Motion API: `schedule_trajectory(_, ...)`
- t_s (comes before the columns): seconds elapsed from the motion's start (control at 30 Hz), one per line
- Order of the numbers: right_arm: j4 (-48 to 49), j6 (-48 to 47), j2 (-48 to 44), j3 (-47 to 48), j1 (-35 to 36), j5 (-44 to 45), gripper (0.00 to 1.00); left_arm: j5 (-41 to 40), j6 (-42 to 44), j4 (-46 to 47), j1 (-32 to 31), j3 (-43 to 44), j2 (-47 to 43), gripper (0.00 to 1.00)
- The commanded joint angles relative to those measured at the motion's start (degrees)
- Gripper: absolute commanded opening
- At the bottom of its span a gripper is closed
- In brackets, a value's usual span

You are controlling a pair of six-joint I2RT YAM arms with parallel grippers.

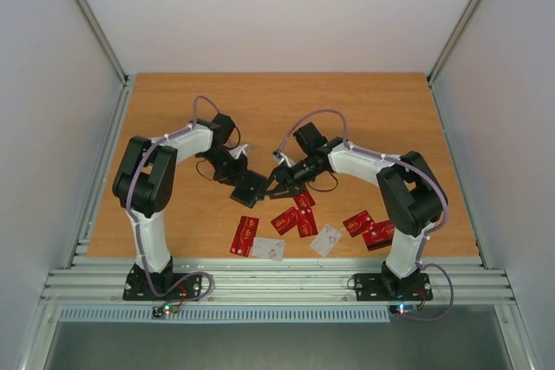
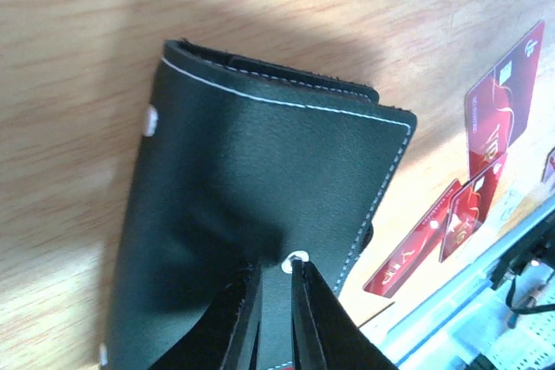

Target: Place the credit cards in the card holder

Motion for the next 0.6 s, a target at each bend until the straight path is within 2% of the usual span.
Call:
schedule_trajectory(0.0, 3.28, 6.66, -3.38, -2.63, 0.34, 10.96, 0.44, -4.72, 0.99, -0.36, 0.21, 0.26, -2.51, 0.14)
schedule_trajectory(0.07, 3.19, 7.72, -3.99, -3.66, 0.48, 14.96, 0.44, -5.17, 1.47, -0.78, 0.21, 0.72, -3.26, 0.14)
schedule_trajectory(0.3, 4.45, 6.92, 1.79, 1.74, 2.51, 15.75, 0.45, -3.82, 2.24, -0.72, 0.21, 0.02, -4.82, 0.13)
schedule_trajectory(0.57, 5.09, 7.55, 9.05, 7.64, 3.19, 16.47, 0.44, -4.34, 4.12, 0.62, -0.05, -2.68, -0.4, 0.08)
